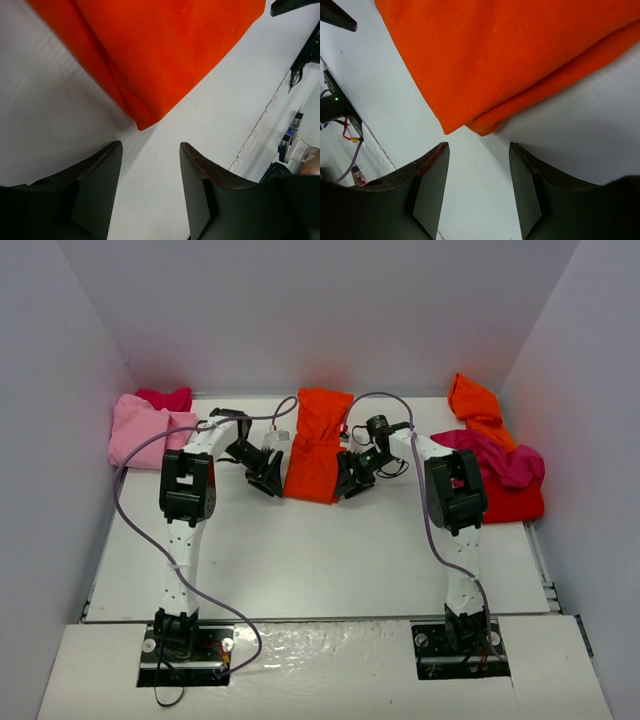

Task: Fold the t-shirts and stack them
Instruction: Grab one side of the 2/3 rectangular tshirt with both arms

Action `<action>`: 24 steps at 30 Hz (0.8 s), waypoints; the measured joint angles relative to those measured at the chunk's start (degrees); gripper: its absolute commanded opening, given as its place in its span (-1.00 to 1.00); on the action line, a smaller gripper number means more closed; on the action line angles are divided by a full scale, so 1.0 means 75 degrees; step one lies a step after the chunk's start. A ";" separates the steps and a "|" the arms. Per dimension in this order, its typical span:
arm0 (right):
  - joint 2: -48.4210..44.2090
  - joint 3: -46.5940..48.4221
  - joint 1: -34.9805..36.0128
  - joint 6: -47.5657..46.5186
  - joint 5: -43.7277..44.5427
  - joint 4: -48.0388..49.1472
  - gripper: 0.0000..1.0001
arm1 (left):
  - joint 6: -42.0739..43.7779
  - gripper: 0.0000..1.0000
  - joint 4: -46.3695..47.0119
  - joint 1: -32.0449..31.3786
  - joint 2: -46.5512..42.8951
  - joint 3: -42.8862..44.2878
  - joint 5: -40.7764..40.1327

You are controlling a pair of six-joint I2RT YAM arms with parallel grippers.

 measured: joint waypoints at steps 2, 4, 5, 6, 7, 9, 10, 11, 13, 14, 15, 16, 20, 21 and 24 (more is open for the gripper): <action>0.0006 0.0000 0.0032 0.0002 -0.0042 0.0010 -0.03 | -0.0046 -0.07 0.0006 0.0042 0.0002 0.0002 -0.0006; 0.0025 0.0002 0.0095 0.0005 -0.0084 0.0015 -0.03 | -0.0084 -0.07 0.0005 0.0079 0.0017 0.0027 -0.0009; 0.0043 0.0007 0.0135 0.0011 -0.0119 0.0019 -0.03 | -0.0098 -0.07 0.0002 0.0084 0.0026 0.0047 -0.0008; 0.0070 0.0024 0.0184 0.0028 -0.0180 0.0017 -0.03 | -0.0105 -0.07 -0.0005 0.0084 0.0039 0.0074 -0.0010; 0.0093 0.0048 0.0228 0.0039 -0.0222 0.0024 -0.02 | -0.0110 -0.07 -0.0003 0.0082 0.0057 0.0108 -0.0008; 0.0117 0.0075 0.0335 0.0044 -0.0260 0.0043 -0.02 | -0.0112 -0.06 0.0000 0.0081 0.0101 0.0186 0.0000; 0.0122 0.0084 0.0381 0.0052 -0.0264 0.0045 -0.02 | -0.0115 -0.06 -0.0004 0.0081 0.0122 0.0222 0.0008; 0.0138 0.0105 0.0434 0.0056 -0.0265 0.0045 -0.03 | -0.0117 -0.06 -0.0016 0.0081 0.0149 0.0268 0.0021; 0.0201 0.0196 0.0521 0.0069 -0.0285 0.0042 -0.03 | -0.0122 -0.06 -0.0056 0.0081 0.0226 0.0396 0.0058; 0.0240 0.0254 0.0554 0.0085 -0.0305 0.0047 -0.03 | -0.0137 -0.06 -0.0072 0.0081 0.0266 0.0460 0.0090; 0.0277 0.0310 0.0589 0.0101 -0.0320 0.0049 -0.03 | -0.0149 -0.06 -0.0092 0.0081 0.0305 0.0520 0.0117; 0.0311 0.0357 0.0635 0.0115 -0.0316 0.0042 -0.03 | -0.0151 -0.06 -0.0127 0.0081 0.0343 0.0567 0.0133; 0.0446 0.0567 0.0723 0.0173 -0.0337 0.0044 -0.05 | -0.0218 -0.06 -0.0279 0.0081 0.0550 0.0823 0.0332; 0.0468 0.0595 0.0726 0.0178 -0.0340 0.0047 -0.09 | -0.0227 -0.07 -0.0308 0.0081 0.0584 0.0859 0.0372; 0.0511 0.0639 0.0726 0.0198 -0.0320 0.0049 -0.62 | -0.0250 -0.23 -0.0362 0.0080 0.0663 0.0950 0.0464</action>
